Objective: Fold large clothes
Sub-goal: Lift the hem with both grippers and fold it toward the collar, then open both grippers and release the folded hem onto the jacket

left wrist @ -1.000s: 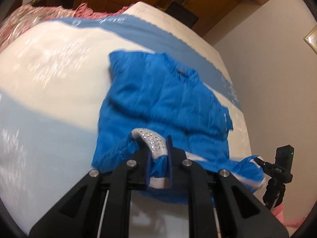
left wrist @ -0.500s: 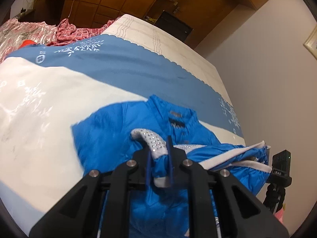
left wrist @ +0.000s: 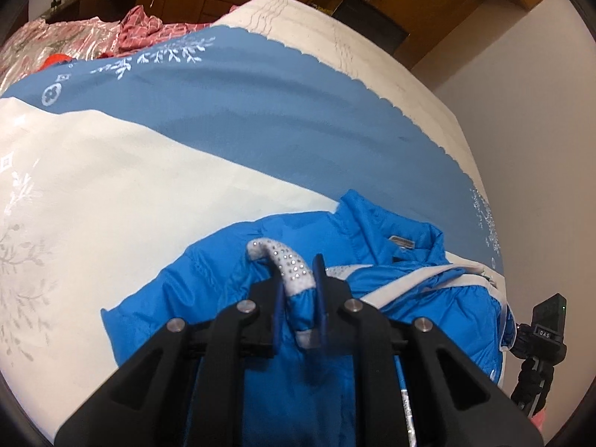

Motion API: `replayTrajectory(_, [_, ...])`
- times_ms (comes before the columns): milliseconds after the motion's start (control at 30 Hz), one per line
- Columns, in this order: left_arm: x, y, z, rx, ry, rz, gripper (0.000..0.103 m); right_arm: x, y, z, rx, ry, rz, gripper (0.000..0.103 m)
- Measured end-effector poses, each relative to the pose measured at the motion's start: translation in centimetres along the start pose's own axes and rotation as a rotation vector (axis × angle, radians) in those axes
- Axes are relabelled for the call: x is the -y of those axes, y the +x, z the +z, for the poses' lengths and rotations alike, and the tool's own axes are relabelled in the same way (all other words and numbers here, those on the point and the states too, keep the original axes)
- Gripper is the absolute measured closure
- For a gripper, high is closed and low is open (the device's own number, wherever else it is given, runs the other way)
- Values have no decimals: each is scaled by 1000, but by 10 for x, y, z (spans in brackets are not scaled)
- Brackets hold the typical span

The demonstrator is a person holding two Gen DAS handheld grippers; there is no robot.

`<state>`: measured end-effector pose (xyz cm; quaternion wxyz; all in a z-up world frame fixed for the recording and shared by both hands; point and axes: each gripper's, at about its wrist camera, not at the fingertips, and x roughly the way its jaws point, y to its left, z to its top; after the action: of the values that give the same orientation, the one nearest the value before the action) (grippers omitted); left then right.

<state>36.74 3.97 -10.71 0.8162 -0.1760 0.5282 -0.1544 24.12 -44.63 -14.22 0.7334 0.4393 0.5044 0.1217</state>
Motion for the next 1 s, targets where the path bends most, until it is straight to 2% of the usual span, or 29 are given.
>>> replayTrajectory(100, [-6, 3, 2, -22, -24, -18, 86, -1, -4, -1, -2, -11, 0, 87])
replayTrajectory(167, [-6, -3, 2, -40, -22, -50, 80, -6, -8, -3, -7, -33, 1, 82])
replayTrajectory(267, [-2, -21, -2, -41, 2, -90, 64, -19, -18, -9, -17, -88, 7, 67])
replayTrajectory(300, [-1, -29, -3, -36, 5, -108, 45, -26, -24, -12, -8, -118, -6, 53])
replayTrajectory(333, [-2, -40, -6, -25, 10, -129, 38, -31, -30, -14, 7, -139, -15, 45])
replayTrajectory(400, [-2, -59, -11, -2, 40, -130, 35, -41, -42, -19, 30, -200, -25, 45])
replayTrajectory(467, [-2, -71, -18, 8, 86, -95, 34, -47, -47, -22, 40, -247, -73, 45])
replayTrajectory(533, [-2, -72, -28, 5, 128, -30, 34, -48, -42, -24, 38, -283, -162, 43])
replayTrajectory(600, [-4, -63, -41, -23, 167, 46, 34, -41, -31, -25, 16, -280, -211, 41])
replayTrajectory(667, [-6, -50, -51, -51, 178, 92, 38, -33, -16, -27, -9, -275, -240, 41])
replayTrajectory(700, [-6, -44, -55, -57, 182, 103, 46, -31, -9, -28, -13, -286, -268, 44])
replayTrajectory(733, [-7, -40, -59, -53, 188, 117, 53, -31, -4, -29, -13, -296, -295, 55])
replayTrajectory(767, [-4, -37, -63, -47, 200, 129, 67, -32, -1, -30, -8, -307, -322, 61])
replayTrajectory(800, [-2, -35, -65, -38, 207, 131, 79, -35, 0, -30, 6, -326, -345, 76])
replayTrajectory(833, [0, -35, -66, -28, 209, 136, 82, -37, 0, -29, 8, -333, -338, 85])
replayTrajectory(900, [6, -37, -64, 15, 213, 154, 91, -40, -4, -28, 18, -335, -327, 91])
replayTrajectory(1000, [11, -46, -52, 92, 185, 161, 92, -50, -13, -18, 72, -344, -334, 94])
